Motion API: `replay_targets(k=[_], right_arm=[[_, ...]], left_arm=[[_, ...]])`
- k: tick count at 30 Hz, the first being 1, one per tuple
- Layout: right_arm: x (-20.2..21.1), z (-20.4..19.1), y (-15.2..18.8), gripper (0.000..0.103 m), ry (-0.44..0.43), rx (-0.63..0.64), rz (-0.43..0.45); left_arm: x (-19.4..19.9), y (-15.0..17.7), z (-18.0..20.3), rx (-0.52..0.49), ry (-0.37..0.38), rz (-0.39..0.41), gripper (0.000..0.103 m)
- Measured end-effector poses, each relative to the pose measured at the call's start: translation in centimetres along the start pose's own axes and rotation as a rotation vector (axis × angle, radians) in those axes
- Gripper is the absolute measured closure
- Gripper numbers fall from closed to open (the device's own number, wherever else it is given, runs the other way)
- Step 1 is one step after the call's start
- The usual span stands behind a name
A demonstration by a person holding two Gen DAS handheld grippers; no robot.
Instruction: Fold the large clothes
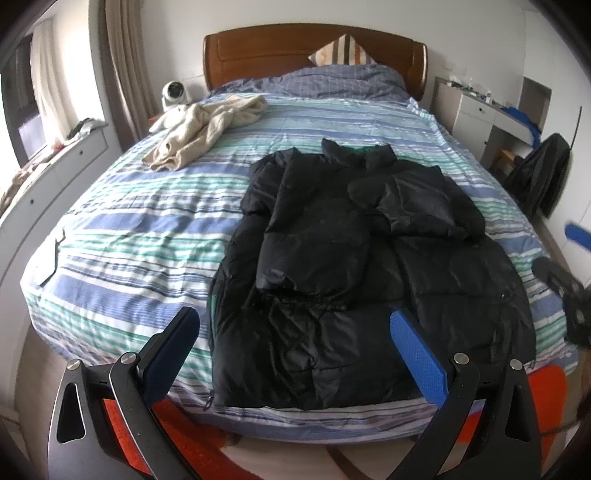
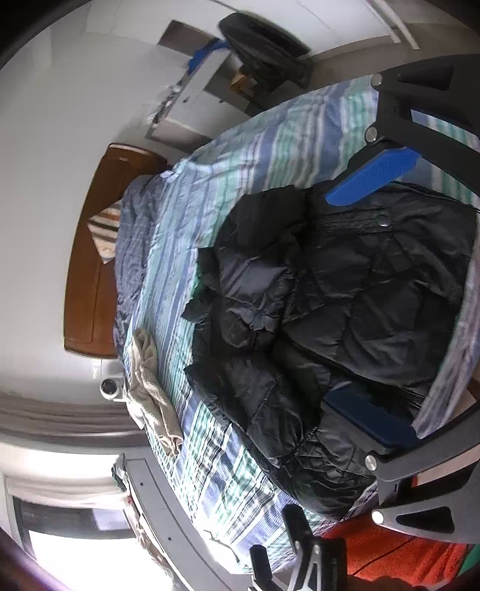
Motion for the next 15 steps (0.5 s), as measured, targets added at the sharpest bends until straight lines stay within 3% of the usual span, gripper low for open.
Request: replay_targets(k=[4,5,7,8,11,15], right_arm=[[-4.6,-0.1,-2.8,0.002,-0.007,0.171,0.019],[-6.3,-0.2,-3.4,0.006,-0.020,0.208,0.002],[-9.4,-0.9,-4.2,0.025,-0.040,0.271,-0.041],[-11.7,-1.4,-4.6,0.027,-0.043,0.329,-0.073],[-18.0,-3.0,-4.6,0.029,-0.027,0.490,-0.173],[-24.2,-3.6,-3.6,0.029,0.004,0.534,-0.280]], left_arm=[[-0.1,0.1,-0.4,0.009,-0.001,-0.004,0.000],[-0.1,0.1,-0.5,0.013,-0.001,-0.004,0.000],[0.0,0.2,-0.9,0.024,-0.004,-0.005,0.000],[0.1,0.3,-1.1,0.032,-0.007,-0.008,0.000],[0.0,0.8,-1.8,0.046,-0.021,-0.021,0.000],[-0.5,1.5,-2.8,0.063,-0.040,-0.047,0.000]])
Point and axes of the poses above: each gripper's, at about its wrist camera, not at the fingertips, and x roughly against the way its jaws point, z to its right, y to its underside, the point moved 9 cm from there along -x, roughly the way its jaws point, and after that the axes turned 10 degrees about -z, right-handed, at the moved point
